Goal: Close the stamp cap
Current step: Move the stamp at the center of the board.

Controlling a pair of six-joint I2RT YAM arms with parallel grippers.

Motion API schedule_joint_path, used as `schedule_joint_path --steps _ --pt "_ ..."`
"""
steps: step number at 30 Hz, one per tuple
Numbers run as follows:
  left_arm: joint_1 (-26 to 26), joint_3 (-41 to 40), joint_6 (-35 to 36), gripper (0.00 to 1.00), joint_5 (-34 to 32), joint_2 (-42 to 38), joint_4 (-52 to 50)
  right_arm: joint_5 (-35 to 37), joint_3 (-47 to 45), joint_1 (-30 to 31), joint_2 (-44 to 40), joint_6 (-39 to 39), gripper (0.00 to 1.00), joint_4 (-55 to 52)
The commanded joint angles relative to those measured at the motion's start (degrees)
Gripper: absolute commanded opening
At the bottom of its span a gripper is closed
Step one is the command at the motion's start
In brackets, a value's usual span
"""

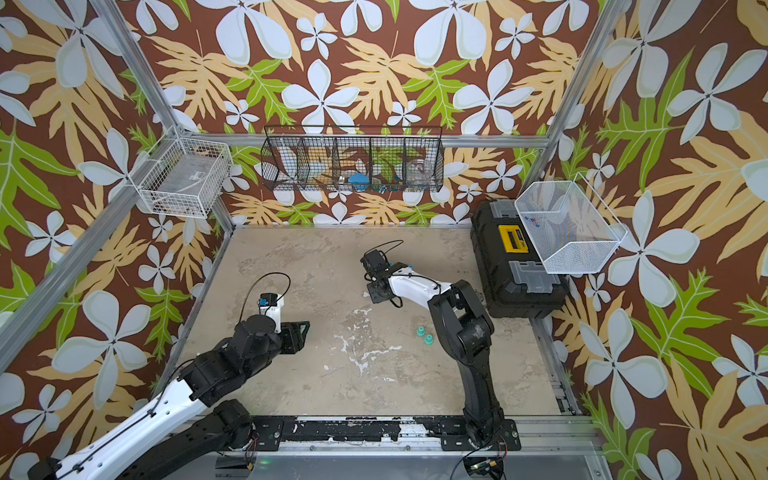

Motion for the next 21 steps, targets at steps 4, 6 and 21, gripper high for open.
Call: schedule_joint_path --steps 4,6,21 --pt "0.4 0.0 0.9 0.61 0.4 -0.2 1.1 -0.1 6.1 -0.7 3.9 -1.5 0.08 -5.1" --pt "0.4 0.1 1.0 0.61 0.5 -0.2 1.0 -0.4 6.8 -0.7 4.3 -1.5 0.09 -5.2" --pt "0.7 0.1 1.2 0.62 0.7 0.0 1.2 0.6 11.8 -0.9 6.0 -2.1 0.27 -6.8"
